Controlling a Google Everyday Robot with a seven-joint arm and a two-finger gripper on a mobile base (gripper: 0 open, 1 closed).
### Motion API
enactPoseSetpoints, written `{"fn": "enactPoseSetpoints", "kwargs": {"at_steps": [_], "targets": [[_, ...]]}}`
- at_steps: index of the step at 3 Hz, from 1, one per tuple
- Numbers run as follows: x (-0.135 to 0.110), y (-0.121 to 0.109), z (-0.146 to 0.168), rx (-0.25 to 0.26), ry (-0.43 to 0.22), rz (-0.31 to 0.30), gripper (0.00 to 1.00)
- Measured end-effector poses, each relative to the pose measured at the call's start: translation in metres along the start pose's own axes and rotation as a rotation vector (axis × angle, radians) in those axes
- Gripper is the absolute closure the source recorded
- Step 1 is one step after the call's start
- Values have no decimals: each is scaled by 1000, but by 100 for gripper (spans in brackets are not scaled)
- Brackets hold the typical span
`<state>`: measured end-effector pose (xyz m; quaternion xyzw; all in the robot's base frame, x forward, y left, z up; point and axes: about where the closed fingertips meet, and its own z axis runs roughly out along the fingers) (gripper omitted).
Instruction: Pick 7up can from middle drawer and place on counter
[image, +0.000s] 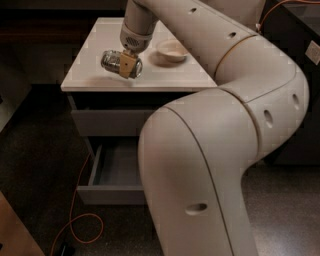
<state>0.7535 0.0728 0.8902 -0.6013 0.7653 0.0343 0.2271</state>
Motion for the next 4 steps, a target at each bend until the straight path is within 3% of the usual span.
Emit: {"fn": "enactPoseSetpoints", "kwargs": {"at_steps": [3, 4], "targets": [[-13, -28, 37, -18, 9, 29, 12], [-15, -31, 40, -17, 9, 29, 0]]}}
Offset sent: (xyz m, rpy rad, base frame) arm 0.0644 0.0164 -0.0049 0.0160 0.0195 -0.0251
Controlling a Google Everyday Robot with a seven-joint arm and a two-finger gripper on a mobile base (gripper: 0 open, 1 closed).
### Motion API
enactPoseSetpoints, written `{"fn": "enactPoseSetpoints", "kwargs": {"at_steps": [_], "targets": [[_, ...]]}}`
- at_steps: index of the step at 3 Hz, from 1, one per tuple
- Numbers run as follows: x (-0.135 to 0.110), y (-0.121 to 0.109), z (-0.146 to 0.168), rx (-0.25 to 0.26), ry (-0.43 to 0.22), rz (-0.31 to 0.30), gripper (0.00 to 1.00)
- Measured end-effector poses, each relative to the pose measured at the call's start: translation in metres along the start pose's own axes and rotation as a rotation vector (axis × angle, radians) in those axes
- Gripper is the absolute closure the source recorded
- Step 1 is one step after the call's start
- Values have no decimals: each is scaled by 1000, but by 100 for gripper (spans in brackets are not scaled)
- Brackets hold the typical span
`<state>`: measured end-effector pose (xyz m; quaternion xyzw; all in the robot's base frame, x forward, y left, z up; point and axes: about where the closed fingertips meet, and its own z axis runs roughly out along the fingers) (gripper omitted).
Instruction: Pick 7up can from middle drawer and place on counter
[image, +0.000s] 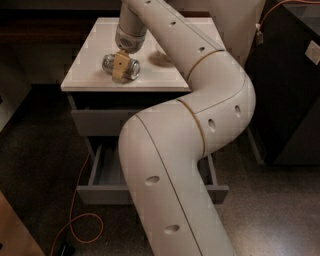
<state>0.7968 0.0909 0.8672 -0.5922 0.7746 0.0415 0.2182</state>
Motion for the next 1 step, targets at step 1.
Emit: {"fn": "enactPoseSetpoints", "kwargs": {"at_steps": [1], "targets": [[0, 0, 0, 0, 0, 0, 0]]}}
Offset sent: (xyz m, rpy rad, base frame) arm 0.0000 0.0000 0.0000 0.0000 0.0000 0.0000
